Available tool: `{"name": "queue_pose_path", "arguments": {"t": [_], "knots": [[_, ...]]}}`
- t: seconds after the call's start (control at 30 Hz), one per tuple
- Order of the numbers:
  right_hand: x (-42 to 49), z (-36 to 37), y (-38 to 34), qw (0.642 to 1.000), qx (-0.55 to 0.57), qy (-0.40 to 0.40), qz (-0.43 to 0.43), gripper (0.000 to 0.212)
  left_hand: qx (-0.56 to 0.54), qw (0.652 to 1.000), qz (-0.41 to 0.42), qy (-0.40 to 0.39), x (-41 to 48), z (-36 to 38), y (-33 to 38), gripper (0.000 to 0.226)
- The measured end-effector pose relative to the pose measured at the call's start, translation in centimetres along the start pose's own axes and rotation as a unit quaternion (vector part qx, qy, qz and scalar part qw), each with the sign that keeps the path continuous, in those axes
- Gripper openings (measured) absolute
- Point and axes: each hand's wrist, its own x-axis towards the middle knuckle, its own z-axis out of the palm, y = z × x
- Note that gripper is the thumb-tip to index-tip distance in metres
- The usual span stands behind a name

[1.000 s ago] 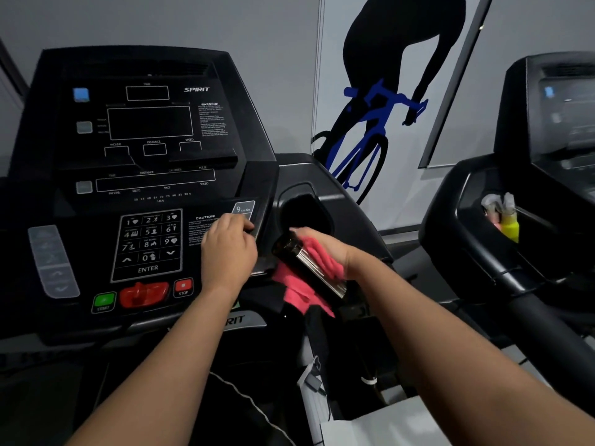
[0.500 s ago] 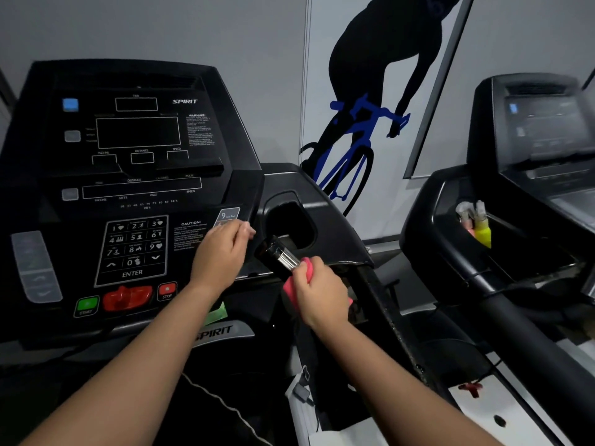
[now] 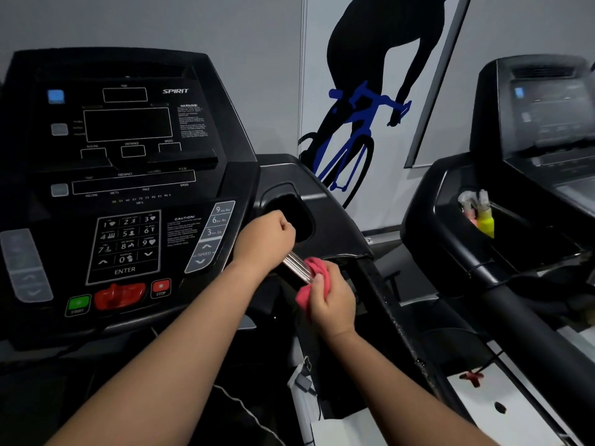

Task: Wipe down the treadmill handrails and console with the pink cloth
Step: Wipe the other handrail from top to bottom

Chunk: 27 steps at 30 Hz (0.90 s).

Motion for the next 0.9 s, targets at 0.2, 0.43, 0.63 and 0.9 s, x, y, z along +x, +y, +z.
{"name": "queue_pose_path", "arguments": {"t": [0.2,0.43,0.63,0.9], "knots": [[0.6,-0.7,1.4,0.995,0.035,-0.044,0.079,0.063,-0.011,1.0,-0.006,0.029,-0.4,0.1,0.0,0.022],[0.0,-2.7,-0.7,0.959,-0.145,-0.147,0.193,0.038,-0.024,0.999,-0.006,0.033,-0.8,0.0,0.0,0.024],[1.6,-1.8,-1.0,0.893,0.144,-0.131,0.405,0.043,-0.029,0.999,-0.008,0.033,-0.9,0.1,0.0,0.021],[5.4,-0.1,1.0,0.867,0.018,-0.206,0.453,0.023,-0.03,0.998,-0.008,0.048,-0.8,0.4,0.0,0.02]]}}
